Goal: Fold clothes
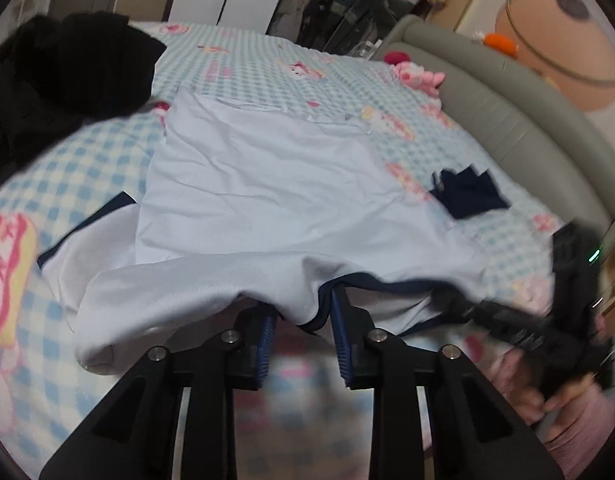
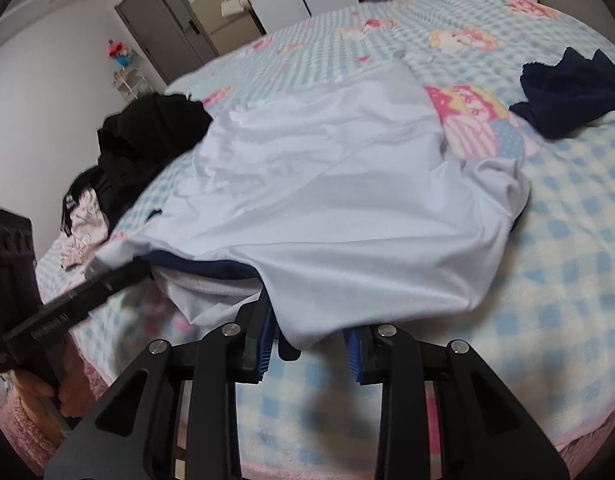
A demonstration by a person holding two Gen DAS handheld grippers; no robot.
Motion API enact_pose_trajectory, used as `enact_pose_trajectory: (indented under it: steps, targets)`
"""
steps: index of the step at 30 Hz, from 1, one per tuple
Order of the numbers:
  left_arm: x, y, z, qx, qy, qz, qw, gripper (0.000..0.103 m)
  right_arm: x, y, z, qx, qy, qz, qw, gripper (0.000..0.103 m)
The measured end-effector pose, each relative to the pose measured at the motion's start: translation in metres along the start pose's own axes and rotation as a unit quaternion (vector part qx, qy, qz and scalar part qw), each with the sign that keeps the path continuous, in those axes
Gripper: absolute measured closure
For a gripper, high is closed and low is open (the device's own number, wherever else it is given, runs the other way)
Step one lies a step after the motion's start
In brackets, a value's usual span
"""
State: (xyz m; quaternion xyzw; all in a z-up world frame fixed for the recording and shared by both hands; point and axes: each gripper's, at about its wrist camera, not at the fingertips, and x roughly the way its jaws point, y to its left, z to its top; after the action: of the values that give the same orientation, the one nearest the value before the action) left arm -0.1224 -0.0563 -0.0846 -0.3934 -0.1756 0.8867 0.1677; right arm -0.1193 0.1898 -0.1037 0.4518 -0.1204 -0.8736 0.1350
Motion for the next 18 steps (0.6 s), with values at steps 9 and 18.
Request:
enact_pose_trajectory:
  steps: [9, 18]
  targets:
    - [-0.014, 0.005, -0.012, 0.005, 0.007, -0.022, 0.9997, 0.075, -0.032, -0.024, 0.003, 0.096, -0.024, 0.080, 0.992, 0.073]
    - [0.032, -0.012, -0.035, 0.095, 0.087, 0.060, 0.9898, 0.068, 0.003, -0.002, -0.010, 0.017, 0.044, 0.014, 0.999, 0.072]
